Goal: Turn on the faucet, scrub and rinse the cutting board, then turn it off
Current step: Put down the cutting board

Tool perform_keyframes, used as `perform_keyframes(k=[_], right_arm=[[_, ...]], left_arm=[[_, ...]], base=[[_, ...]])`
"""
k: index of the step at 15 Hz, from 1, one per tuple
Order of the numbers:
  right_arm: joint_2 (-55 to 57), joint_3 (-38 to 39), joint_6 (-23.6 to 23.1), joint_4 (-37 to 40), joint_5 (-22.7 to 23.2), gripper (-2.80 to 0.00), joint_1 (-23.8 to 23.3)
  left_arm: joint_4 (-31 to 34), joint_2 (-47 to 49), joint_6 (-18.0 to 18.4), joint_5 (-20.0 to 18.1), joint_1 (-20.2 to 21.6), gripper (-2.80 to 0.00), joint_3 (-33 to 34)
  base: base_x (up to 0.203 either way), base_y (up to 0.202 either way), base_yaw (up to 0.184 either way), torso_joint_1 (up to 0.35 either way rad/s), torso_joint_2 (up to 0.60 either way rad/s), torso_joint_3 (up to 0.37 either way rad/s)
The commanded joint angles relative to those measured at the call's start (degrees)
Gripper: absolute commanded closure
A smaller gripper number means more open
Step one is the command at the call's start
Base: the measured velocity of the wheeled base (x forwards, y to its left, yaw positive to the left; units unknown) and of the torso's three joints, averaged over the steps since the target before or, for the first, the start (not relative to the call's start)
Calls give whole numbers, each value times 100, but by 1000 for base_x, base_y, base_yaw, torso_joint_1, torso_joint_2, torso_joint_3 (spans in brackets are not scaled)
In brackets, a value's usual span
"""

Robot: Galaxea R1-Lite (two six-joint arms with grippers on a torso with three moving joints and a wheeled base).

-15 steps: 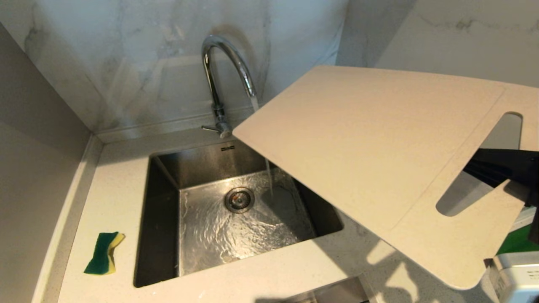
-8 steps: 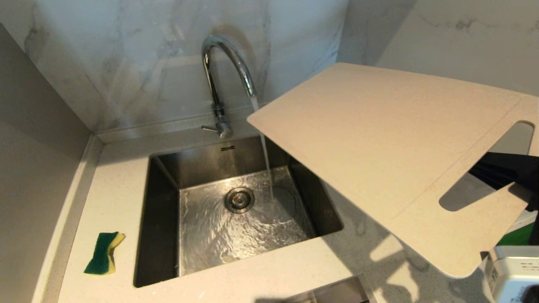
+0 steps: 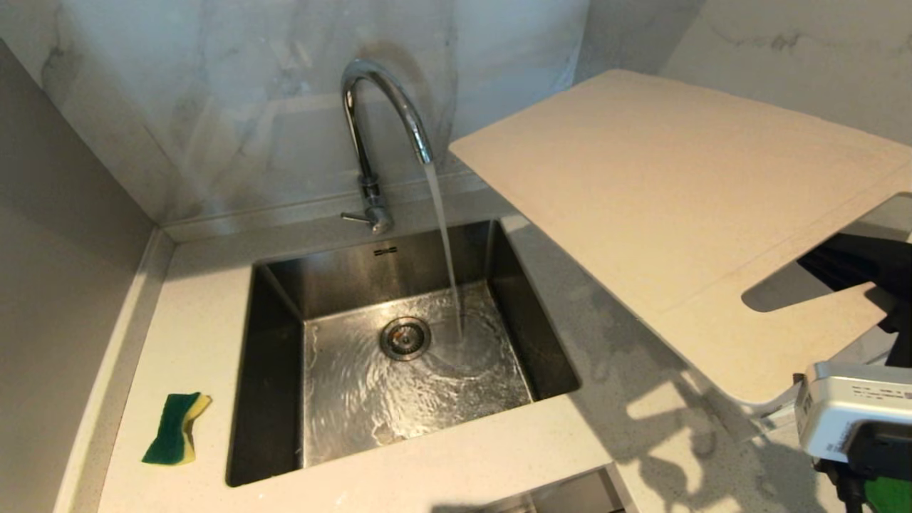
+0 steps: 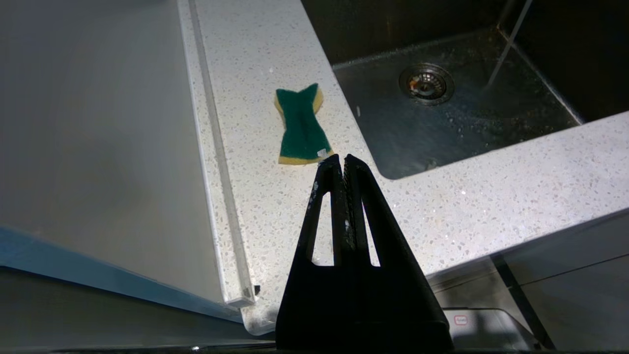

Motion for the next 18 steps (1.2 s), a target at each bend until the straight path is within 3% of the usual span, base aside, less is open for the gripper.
perform_keyframes(k=[1, 3, 9, 12, 15, 18], right_arm=[[27, -2, 146, -1, -260, 0, 9], [90, 20, 452, 8, -291, 0, 13], [195, 191, 797, -30, -408, 0, 157], [426, 253, 925, -566, -969, 0, 721], [759, 453, 999, -1600, -2160, 0, 1554], [768, 499, 988, -1675, -2541, 0, 1589]], left_arm=[[-2, 1, -2, 3, 7, 0, 0], [7, 1, -2, -2, 7, 0, 0], [1, 1, -2, -2, 3, 0, 0], [1, 1, -2, 3, 0, 0, 0], [-1, 1, -2, -2, -2, 0, 0], [5, 1, -2, -2, 6, 0, 0]], base=[[0, 0, 0, 0, 0, 0], [0, 0, 0, 0, 0, 0], [0, 0, 0, 0, 0, 0], [0, 0, 0, 0, 0, 0], [0, 0, 0, 0, 0, 0], [0, 0, 0, 0, 0, 0]])
